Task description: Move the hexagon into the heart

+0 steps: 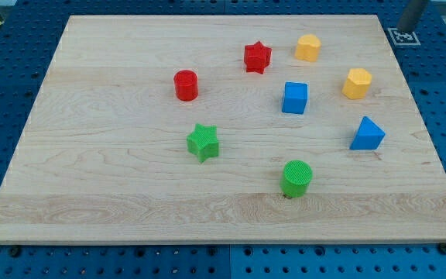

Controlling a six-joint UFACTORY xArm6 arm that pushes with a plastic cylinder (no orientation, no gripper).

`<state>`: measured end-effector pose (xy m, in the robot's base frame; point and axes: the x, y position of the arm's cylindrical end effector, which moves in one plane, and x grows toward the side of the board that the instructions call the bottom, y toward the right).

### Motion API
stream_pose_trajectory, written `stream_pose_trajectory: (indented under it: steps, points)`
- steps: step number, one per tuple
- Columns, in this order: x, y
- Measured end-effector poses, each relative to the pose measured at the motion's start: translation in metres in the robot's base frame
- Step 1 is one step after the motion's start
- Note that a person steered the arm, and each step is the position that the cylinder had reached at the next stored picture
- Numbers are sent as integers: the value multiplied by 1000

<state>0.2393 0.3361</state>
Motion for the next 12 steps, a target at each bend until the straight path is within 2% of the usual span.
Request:
stream_pose_trajectory:
  steps: [2,5,7,8,9,10,12]
  points:
    - [62,2]
    - [186,2]
    - [190,2]
    - [220,1]
    - [233,-36]
    - [201,-96]
    - [150,-105]
